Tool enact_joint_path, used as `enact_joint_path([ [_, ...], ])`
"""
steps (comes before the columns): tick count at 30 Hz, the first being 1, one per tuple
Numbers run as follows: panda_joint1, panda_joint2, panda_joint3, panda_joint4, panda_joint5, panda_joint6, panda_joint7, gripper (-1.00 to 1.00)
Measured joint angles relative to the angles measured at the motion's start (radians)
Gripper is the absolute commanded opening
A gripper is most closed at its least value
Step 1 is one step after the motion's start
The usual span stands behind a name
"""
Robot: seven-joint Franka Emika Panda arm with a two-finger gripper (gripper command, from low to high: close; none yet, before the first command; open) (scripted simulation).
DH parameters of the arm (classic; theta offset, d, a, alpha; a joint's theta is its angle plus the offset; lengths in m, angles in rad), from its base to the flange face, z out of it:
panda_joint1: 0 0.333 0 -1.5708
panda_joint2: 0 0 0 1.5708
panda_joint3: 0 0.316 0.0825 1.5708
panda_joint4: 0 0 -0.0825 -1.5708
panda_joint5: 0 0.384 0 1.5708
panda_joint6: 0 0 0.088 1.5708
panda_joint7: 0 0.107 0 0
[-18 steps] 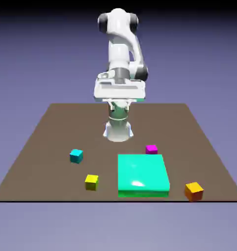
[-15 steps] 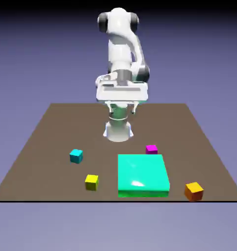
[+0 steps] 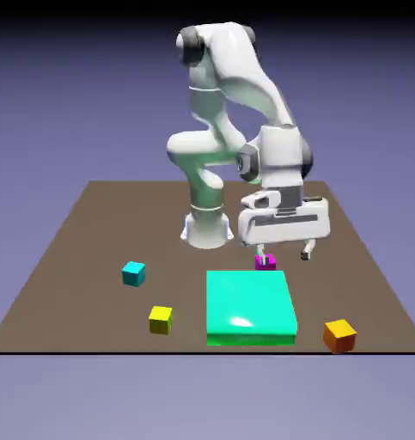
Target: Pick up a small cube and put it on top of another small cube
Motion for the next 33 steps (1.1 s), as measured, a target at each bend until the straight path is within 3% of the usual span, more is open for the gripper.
enact_joint_path([
  [12,0.099,0.435,0.110,0.336,-0.090,-0.225,0.172,0.00],
  [17,0.128,0.551,0.076,0.366,-0.126,-0.144,0.197,0.00],
  [18,0.137,0.587,0.064,0.373,-0.137,-0.116,0.204,-1.00],
  [26,0.031,0.390,0.086,0.302,-0.051,-0.234,0.116,-1.00],
  [33,-0.222,0.170,-0.046,0.052,0.089,-0.203,-0.004,-1.00],
])
